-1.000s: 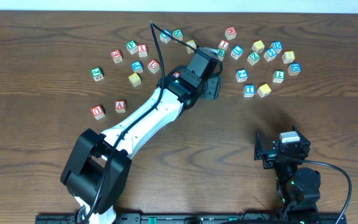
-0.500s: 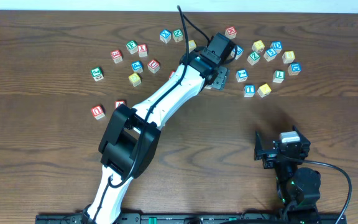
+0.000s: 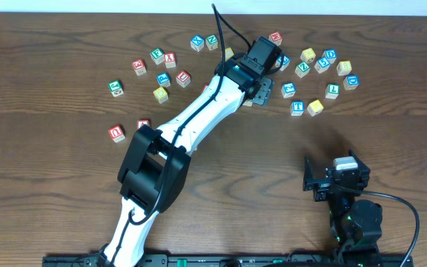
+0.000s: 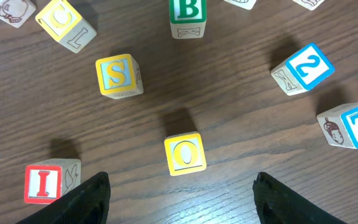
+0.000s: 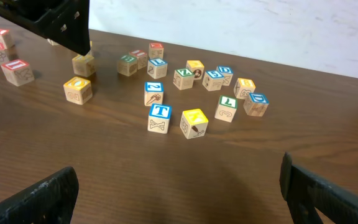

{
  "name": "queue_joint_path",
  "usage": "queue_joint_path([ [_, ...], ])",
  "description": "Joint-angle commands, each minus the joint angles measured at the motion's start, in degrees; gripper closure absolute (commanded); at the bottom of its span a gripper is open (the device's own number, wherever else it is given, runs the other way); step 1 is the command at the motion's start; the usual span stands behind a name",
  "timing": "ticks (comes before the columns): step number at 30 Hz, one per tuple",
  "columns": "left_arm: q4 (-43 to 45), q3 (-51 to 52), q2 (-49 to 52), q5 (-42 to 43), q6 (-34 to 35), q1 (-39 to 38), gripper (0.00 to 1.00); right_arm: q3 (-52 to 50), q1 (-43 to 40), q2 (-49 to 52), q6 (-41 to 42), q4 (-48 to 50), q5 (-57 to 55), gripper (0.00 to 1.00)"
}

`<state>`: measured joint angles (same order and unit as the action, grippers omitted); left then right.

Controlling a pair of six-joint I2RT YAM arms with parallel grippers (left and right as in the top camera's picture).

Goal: Spell out ROBOT
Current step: 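Lower the open left gripper around a second yellow O block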

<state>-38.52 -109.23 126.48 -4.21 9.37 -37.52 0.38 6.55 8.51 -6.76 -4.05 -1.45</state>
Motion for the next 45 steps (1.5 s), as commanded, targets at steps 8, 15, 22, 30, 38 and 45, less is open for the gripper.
queue_joint_path([
  [8, 0.76, -1.29, 2.84, -0.98, 3.91, 0.20, 0.27, -0.07, -0.24, -0.09, -0.59, -0.20, 0.13, 0.01],
  [15, 2.10, -1.29, 3.02, -0.98, 7.30, 0.20, 0.28, -0.07, -0.24, -0.09, -0.59, -0.22, 0.13, 0.01],
  [22, 2.29, -1.29, 3.54, -0.96, 8.59, 0.20, 0.28, -0.07, -0.24, -0.09, -0.59, -0.22, 0.15, 0.01],
  [30, 2.10, -1.27, 6.45, -0.94, 8.41, 0.20, 0.28, -0.07, -0.24, -0.09, -0.59, -0.22, 0.13, 0.01],
  [38, 1.99, -1.27, 6.56, -0.76, 6.34, 0.20, 0.28, -0.07, -0.24, -0.09, -0.59, -0.22, 0.13, 0.01],
  [45, 2.19, -1.27, 6.56, -0.74, 6.32, 0.20, 0.28, -0.07, -0.24, -0.09, -0.59, -0.22, 0.13, 0.01],
])
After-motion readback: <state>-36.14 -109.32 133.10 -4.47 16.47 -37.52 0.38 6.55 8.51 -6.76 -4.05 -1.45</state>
